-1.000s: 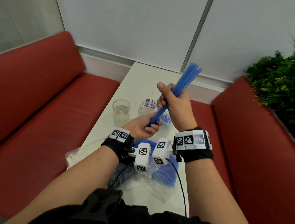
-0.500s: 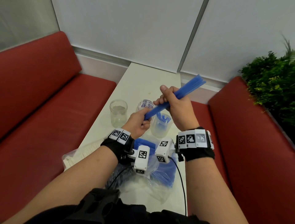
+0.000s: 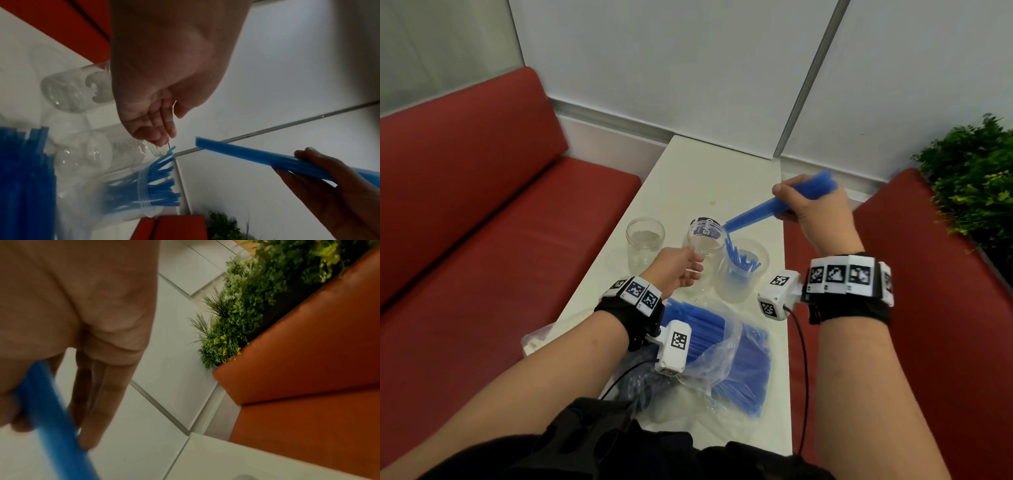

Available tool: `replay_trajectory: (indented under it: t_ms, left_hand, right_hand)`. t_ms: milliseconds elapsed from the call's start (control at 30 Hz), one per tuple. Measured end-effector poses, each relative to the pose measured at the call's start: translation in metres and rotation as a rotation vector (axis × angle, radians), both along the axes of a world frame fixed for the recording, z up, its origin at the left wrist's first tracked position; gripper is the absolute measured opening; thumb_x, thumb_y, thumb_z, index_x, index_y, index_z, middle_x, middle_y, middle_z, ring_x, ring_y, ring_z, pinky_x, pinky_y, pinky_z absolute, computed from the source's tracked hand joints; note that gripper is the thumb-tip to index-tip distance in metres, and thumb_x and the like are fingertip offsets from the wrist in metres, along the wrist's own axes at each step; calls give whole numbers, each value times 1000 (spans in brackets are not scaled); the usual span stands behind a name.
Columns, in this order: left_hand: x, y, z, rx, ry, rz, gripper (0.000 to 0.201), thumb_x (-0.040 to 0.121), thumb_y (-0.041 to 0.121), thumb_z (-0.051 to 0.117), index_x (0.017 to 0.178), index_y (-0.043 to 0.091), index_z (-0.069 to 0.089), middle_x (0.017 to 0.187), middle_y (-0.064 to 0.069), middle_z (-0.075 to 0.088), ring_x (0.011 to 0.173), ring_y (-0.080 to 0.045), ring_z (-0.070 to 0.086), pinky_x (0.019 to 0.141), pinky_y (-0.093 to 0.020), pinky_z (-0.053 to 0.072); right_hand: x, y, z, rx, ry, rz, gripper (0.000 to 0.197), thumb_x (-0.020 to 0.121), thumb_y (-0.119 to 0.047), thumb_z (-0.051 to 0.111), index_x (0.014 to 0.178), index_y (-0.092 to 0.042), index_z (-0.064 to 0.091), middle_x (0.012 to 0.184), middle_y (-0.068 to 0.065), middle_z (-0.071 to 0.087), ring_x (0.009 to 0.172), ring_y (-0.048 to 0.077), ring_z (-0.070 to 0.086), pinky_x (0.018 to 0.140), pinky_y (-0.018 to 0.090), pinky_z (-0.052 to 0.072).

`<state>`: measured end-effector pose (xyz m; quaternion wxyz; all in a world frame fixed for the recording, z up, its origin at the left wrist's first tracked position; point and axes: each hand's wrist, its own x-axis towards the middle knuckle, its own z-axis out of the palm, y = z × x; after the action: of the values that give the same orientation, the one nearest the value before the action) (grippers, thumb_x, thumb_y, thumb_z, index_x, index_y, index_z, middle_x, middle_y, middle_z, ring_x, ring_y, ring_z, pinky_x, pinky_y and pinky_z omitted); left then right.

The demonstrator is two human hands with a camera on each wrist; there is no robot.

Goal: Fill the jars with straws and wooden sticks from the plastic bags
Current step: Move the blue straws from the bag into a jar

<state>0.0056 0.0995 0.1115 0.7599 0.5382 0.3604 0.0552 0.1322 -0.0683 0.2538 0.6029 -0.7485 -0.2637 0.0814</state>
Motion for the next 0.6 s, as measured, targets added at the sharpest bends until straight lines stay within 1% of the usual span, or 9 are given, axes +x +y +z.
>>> replay_trajectory:
  t_ms: [100,167,233,300,367,400,467,533,600]
  left_hand:
    - [1,-3,-6,165,90,-146,18,96,12,52,94,-1,64,79,-12,60,59,-18,55,53,-23,46]
    - [3,-8,-13,296,120,-272,15,93,8,57,94,-4,66,78,-13,61,59,-19,55,54,-24,48]
    - [5,-15,-23,445,158,-379,18,92,8,59,96,-7,68,80,-13,65,64,-20,59,60,-26,52]
    - [7,-22,-31,653,187,-506,18,90,8,60,95,-5,72,87,-11,71,72,-19,63,68,-28,54]
    - [9,-27,-37,878,205,-696,18,89,9,61,95,-1,75,97,-10,74,84,-18,66,77,-27,53]
    - [9,-30,-39,970,210,-788,18,89,10,62,96,1,75,100,-10,74,90,-20,67,82,-28,52]
    - [11,-34,-43,1100,246,-947,22,89,15,64,104,2,73,106,-12,71,100,-26,65,90,-33,51]
    - [11,-39,-47,1238,303,-1097,37,88,28,69,113,2,67,113,-14,67,104,-30,62,91,-39,51]
    - [9,-45,-54,1383,366,-1199,48,84,39,72,115,4,64,114,-12,62,103,-30,61,89,-43,52]
  right_hand:
    - [17,11,-36,-103,-77,-165,16,92,-18,70,77,-24,68,78,3,69,74,18,66,74,34,55]
    - [22,21,-67,-186,-87,-204,13,92,-19,69,78,-20,69,73,-5,67,69,9,63,73,30,48]
    - [25,30,-96,-250,-78,-210,10,90,-16,71,83,-9,72,69,-9,66,66,5,61,73,32,50]
    - [30,35,-119,-310,-41,-181,11,89,-15,73,87,-4,73,79,3,71,76,19,66,82,40,55]
    - [35,36,-136,-417,-33,-110,13,88,-18,75,92,-5,74,92,12,74,91,30,68,85,41,54]
    - [38,36,-141,-461,-22,-73,16,87,-19,76,97,-7,73,98,12,73,95,30,67,83,37,53]
    - [41,36,-147,-482,7,-26,30,84,-21,81,111,-13,70,110,9,68,95,23,63,79,30,48]
    - [41,37,-149,-444,-33,0,46,82,-21,83,124,-18,64,117,7,61,98,17,57,84,30,44]
    - [36,36,-152,-407,-157,13,48,87,-19,77,132,-20,60,123,7,58,111,19,55,93,31,43]
